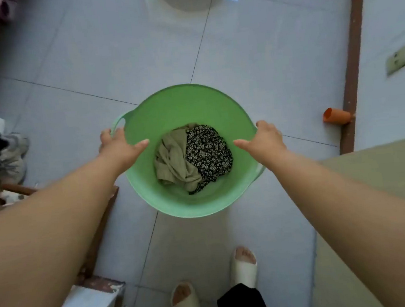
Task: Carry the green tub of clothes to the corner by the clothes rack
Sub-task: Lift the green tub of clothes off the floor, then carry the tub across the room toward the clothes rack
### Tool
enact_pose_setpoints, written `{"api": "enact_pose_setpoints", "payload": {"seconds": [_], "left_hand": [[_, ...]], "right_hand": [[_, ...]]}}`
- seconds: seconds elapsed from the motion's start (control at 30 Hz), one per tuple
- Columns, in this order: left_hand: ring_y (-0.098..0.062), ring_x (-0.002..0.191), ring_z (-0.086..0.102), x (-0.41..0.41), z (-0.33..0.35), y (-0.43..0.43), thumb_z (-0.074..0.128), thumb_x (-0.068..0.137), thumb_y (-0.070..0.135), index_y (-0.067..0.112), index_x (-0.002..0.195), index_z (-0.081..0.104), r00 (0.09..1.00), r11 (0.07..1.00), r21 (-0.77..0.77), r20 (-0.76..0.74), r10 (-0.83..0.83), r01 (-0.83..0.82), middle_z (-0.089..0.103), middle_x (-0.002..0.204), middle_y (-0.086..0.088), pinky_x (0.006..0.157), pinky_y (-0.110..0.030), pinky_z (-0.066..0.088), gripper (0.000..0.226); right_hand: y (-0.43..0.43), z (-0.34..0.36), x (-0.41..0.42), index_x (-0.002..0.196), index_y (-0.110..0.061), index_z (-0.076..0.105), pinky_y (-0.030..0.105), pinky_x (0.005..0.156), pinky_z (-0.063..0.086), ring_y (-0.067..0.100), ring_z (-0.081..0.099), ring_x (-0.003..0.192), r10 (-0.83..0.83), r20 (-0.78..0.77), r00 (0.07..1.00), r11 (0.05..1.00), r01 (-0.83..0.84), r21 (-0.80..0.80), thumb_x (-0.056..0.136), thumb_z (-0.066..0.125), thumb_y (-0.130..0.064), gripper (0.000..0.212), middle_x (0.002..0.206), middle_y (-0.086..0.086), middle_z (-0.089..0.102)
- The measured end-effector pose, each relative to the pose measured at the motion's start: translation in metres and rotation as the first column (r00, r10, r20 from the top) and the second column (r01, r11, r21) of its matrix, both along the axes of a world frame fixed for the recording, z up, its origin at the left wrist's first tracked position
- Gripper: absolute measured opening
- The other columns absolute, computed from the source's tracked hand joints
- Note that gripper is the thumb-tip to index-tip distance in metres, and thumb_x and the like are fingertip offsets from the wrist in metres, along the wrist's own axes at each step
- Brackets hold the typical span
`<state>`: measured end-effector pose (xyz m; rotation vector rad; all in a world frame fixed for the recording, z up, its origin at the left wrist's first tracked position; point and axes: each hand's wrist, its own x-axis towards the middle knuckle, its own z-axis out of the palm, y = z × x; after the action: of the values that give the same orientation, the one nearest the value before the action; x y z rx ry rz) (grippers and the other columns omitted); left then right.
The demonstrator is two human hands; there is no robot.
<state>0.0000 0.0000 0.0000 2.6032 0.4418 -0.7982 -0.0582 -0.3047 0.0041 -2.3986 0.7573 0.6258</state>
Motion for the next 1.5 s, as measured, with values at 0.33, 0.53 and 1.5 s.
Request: {"api": "enact_pose_setpoints", "payload": {"seconds": [0.33, 0.53, 1.5], "left_hand": [[-0.042, 0.143, 0.015, 0.015, -0.072, 0.005, 0.055, 0.083, 0.052, 0.022, 0.15, -0.005, 0.989, 0.989, 0.03, 0.044, 0.14, -0.142, -0.003, 0.159, -0.018, 0.114, -0.05, 0.019, 0.095], [-0.039, 0.137, 0.029, 0.036, -0.089, 0.009, 0.061, 0.083, 0.042, 0.018, 0.149, 0.011, 0.889, 0.89, -0.166, 0.111, 0.444, -0.424, 0.017, 0.154, -0.015, 0.111, -0.048, 0.031, 0.086], [-0.033, 0.108, 0.058, 0.051, 0.316, 0.019, 0.066, 0.075, 0.018, -0.005, 0.121, 0.055, 0.68, 0.677, -0.445, 0.184, 0.71, -0.586, 0.057, 0.128, -0.021, 0.091, -0.04, 0.047, 0.052]], "right_hand": [[-0.006, -0.085, -0.019, 0.149, -0.011, 0.019, 0.049, 0.106, 0.034, 0.037, 0.034, 0.135, -0.184, -0.061, 0.981, 0.977, 0.177, -0.116, 0.081, 0.071, -0.04, 0.09, 0.148, 0.017, 0.028], [-0.005, -0.106, -0.015, 0.147, -0.003, 0.019, 0.044, 0.097, 0.045, 0.04, 0.049, 0.123, -0.39, 0.018, 0.921, 0.921, 0.39, 0.002, 0.085, 0.068, -0.019, 0.08, 0.144, 0.02, 0.029], [-0.017, 0.297, 0.105, 0.125, 0.004, 0.049, 0.036, 0.077, 0.051, 0.037, 0.061, 0.106, -0.189, 0.223, 0.956, 0.982, 0.19, 0.016, 0.085, 0.05, -0.002, 0.041, 0.128, 0.023, 0.053]]}}
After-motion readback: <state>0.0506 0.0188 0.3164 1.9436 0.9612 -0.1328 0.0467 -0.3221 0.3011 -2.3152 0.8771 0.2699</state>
